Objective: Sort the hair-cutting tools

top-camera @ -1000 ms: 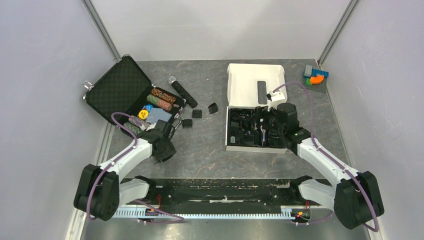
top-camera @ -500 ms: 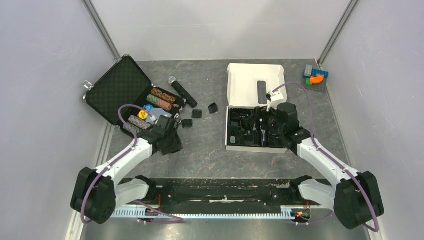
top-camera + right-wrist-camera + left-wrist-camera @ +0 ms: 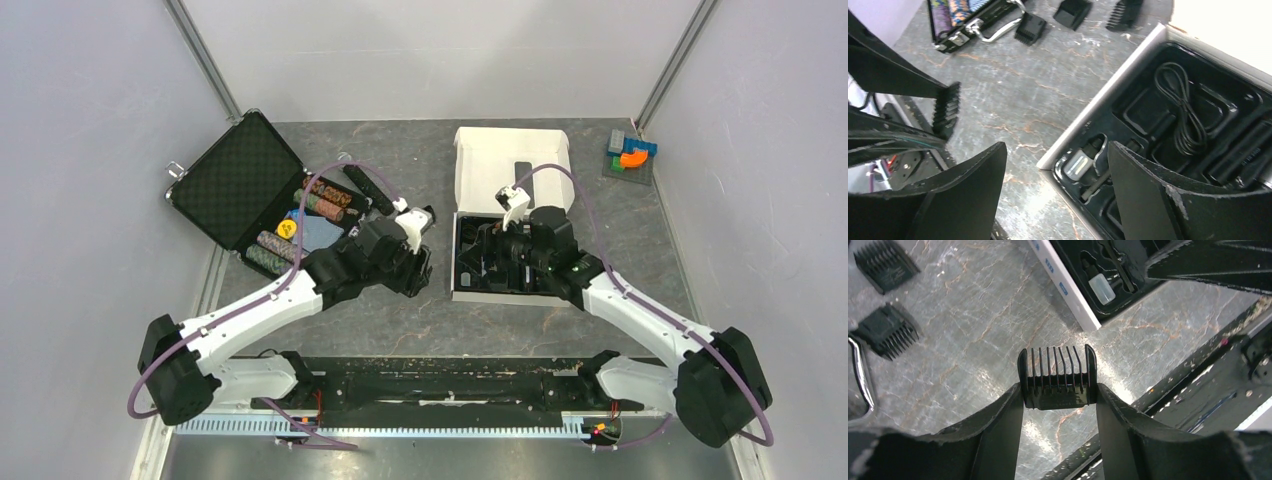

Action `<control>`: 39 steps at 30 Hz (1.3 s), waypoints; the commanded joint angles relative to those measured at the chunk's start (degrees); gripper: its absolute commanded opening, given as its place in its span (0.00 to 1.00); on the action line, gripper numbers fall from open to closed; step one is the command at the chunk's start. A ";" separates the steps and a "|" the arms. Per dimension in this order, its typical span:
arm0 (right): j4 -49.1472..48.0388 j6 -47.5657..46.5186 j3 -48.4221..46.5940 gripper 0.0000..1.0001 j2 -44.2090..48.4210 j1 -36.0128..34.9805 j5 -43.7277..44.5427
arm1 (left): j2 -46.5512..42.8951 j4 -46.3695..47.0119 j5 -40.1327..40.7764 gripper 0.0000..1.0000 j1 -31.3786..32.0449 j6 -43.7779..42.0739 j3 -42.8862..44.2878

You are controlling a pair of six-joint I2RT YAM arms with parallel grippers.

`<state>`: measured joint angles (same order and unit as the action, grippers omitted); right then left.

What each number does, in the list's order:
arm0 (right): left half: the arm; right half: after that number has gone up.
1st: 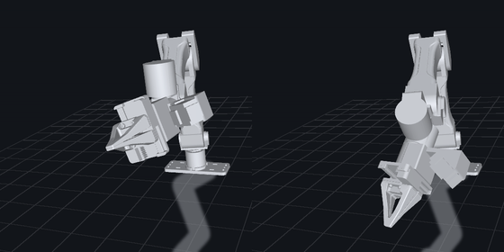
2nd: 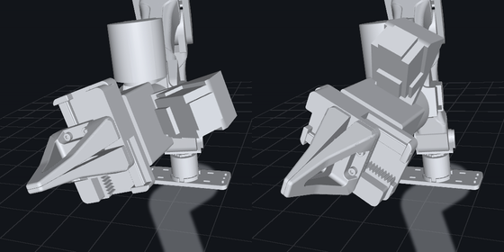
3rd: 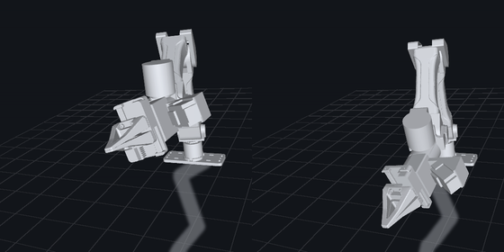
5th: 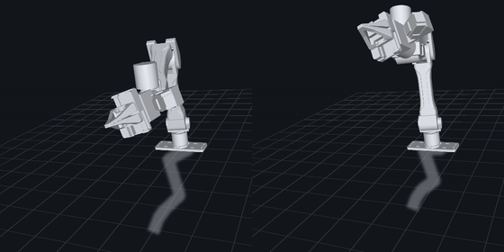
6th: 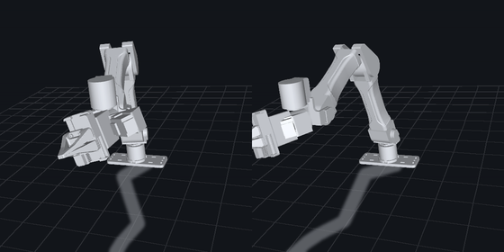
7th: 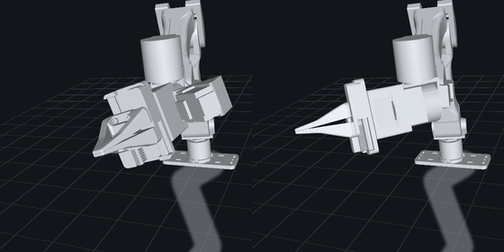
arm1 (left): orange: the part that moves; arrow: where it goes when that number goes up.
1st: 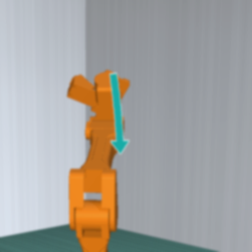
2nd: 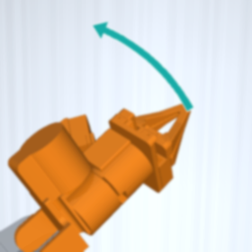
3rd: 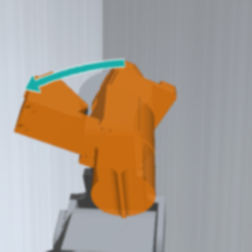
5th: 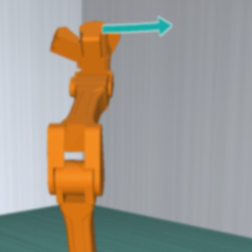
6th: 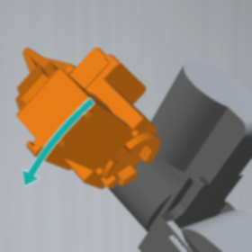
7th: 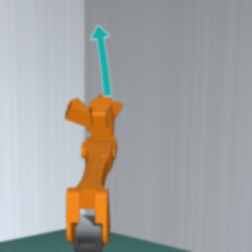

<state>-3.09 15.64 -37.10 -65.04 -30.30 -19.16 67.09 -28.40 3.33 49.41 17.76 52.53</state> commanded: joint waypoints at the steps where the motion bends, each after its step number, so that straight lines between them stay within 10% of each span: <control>1: -0.94 2.46 -3.73 0.77 -0.06 -1.39 -3.81 | -1.26 1.34 -2.49 0.50 1.68 -12.12 2.40; 39: -15.75 17.96 -3.46 0.37 -9.68 -5.09 -22.27 | -2.31 7.17 -5.98 0.49 6.58 -20.21 2.39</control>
<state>-14.37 31.46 -40.38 -74.17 -35.09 -38.41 65.82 -24.64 -3.11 55.48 0.78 52.99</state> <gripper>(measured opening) 0.423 0.576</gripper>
